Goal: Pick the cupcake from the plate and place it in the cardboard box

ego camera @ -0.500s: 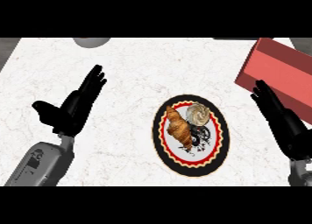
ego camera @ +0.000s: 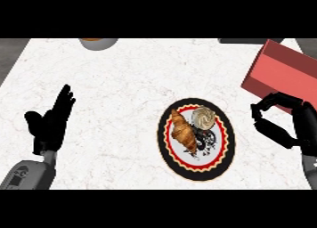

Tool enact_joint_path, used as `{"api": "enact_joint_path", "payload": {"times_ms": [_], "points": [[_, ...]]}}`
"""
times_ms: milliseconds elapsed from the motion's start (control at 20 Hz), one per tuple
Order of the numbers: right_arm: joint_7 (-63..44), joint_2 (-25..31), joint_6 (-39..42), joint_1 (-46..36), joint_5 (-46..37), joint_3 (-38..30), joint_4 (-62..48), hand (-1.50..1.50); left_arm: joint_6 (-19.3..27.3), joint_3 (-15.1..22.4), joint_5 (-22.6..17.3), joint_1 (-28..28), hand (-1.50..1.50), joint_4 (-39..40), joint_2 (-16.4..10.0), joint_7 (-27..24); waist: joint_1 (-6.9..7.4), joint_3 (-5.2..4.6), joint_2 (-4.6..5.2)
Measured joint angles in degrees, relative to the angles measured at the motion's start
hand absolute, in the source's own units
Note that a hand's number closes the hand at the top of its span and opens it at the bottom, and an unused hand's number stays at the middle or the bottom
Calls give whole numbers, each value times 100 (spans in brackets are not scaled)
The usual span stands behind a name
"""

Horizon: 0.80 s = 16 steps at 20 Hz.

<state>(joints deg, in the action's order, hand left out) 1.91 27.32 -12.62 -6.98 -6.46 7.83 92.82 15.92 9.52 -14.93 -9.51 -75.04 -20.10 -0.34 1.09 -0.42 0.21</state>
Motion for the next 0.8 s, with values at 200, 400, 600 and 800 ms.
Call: {"api": "enact_joint_path", "payload": {"times_ms": [200, 400, 600, 800], "points": [[384, -359, -980, 307, -983, 219, -112, -150, 299, -7, 143, 274, 0, -25, 106, 21, -55, 28, -17], [148, -332, -1239, 456, -1863, 470, -33, -150, 391, -62, 229, 350, 0, 70, 228, -45, -94, 35, -22], [-984, 92, -613, 511, -2313, 552, 682, -150, 397, -99, 273, 471, 0, 28, 243, -45, -128, 32, -35], [-2192, 304, 248, 268, -2428, 600, 1330, -150, 333, -179, 290, 423, 0, 65, 230, -5, -124, 32, -34]]}}
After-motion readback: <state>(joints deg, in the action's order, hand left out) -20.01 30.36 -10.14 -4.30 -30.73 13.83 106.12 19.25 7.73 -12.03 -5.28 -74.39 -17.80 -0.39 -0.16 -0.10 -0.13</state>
